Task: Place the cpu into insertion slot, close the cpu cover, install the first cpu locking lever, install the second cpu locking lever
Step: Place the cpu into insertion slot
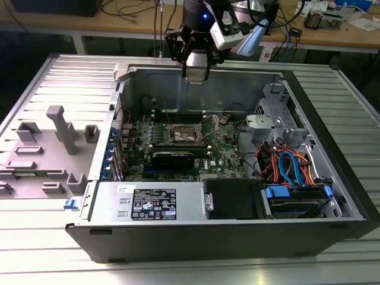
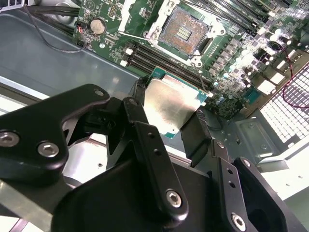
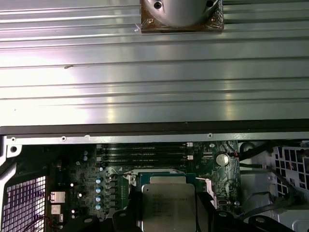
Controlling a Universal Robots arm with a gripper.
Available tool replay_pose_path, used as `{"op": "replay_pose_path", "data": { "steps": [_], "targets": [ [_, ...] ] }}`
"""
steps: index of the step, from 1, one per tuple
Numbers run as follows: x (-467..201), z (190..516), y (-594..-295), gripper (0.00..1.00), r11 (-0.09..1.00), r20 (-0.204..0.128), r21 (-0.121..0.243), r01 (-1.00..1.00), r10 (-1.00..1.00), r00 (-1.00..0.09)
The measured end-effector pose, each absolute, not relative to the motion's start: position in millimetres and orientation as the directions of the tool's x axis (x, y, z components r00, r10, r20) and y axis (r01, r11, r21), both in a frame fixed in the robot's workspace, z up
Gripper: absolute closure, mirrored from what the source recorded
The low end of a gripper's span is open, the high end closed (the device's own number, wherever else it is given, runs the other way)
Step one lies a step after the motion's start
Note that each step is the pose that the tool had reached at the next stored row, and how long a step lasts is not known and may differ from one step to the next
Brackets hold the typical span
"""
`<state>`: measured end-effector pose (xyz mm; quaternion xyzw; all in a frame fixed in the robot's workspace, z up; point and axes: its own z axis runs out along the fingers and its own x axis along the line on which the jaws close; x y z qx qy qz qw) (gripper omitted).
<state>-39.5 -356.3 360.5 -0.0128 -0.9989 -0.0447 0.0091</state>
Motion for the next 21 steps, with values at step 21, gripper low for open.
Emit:
{"op": "replay_pose_path", "data": {
  "steps": [21],
  "targets": [
    [-39.0, 360.5, -359.0, 0.46, 0.995, 0.019, 0.089, 0.048, 0.046, -0.999]
  ]
}}
